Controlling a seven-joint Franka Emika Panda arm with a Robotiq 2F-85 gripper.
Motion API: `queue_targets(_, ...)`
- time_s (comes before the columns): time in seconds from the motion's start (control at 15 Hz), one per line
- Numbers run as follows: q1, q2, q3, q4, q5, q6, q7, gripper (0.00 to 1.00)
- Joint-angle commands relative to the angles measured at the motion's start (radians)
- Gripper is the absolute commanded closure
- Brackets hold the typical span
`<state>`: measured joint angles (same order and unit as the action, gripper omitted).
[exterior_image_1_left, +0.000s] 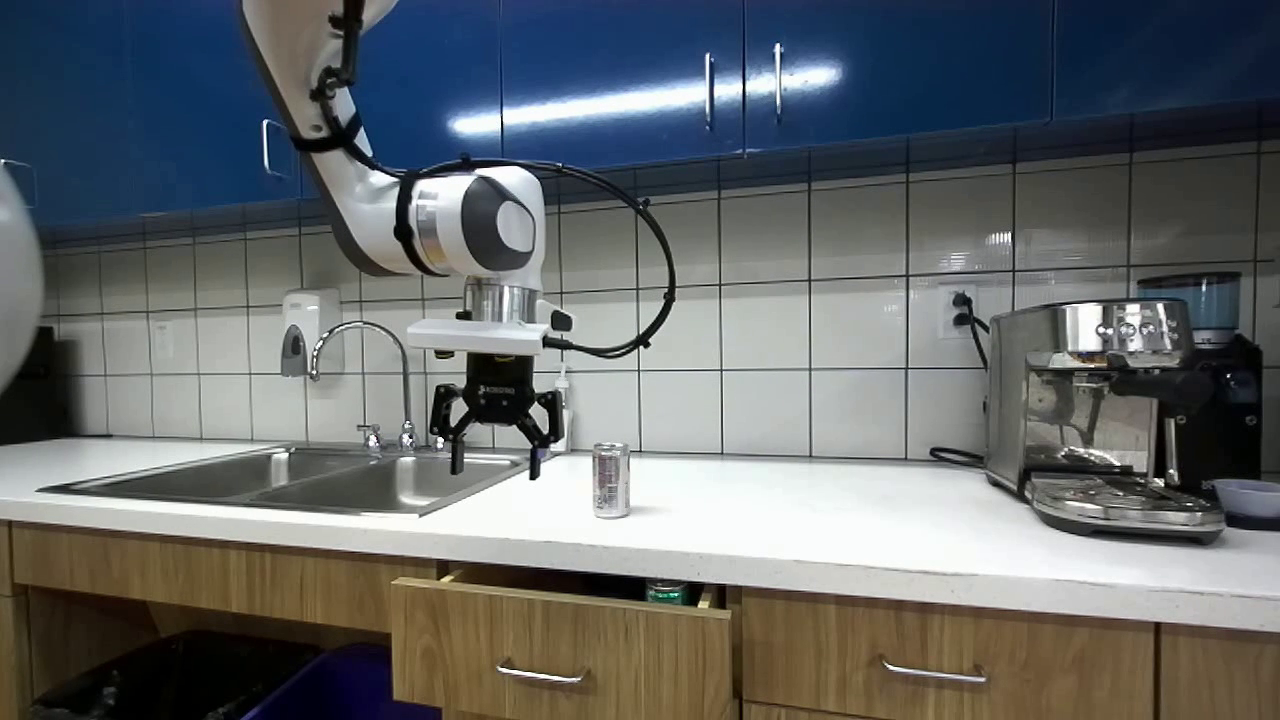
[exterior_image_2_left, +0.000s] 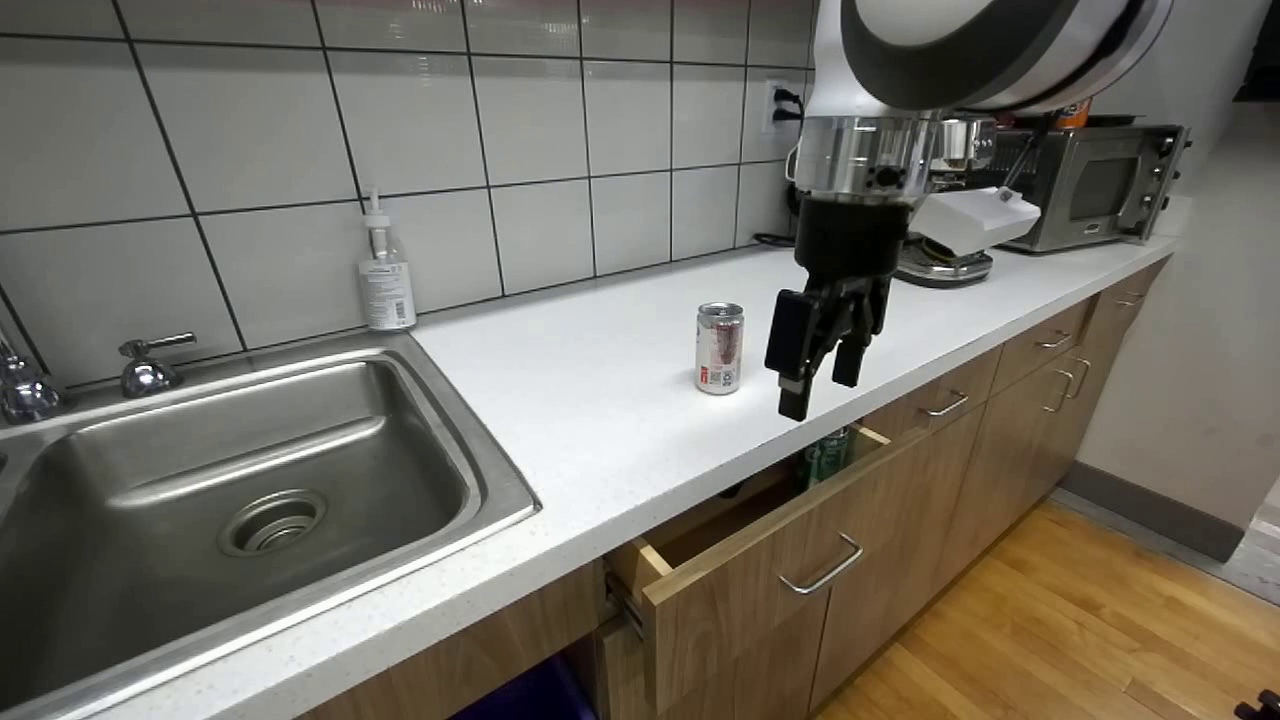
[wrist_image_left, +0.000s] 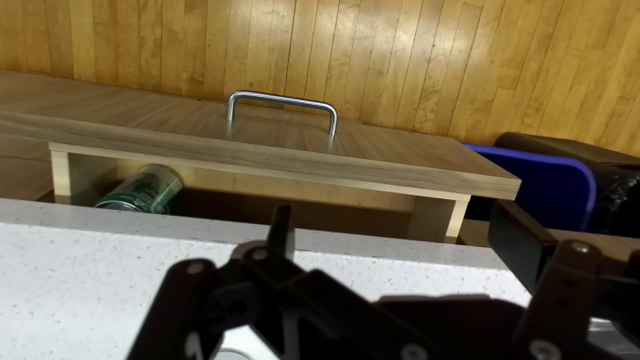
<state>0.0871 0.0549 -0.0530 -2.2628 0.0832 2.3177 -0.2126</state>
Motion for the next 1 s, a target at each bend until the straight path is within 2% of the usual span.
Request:
queue_targets(0.0, -0.029, 0.000, 0.029, 0.002, -0.003, -0.003, 0.002, 0.00)
queue_targets(0.53, -0.048, 0.062, 0.022, 0.020, -0.001, 0.025, 0.043, 0.00)
queue_targets(0.93, -0.045, 0.127, 0.028, 0.012, -0.027, 0.135, 0.116, 0.00)
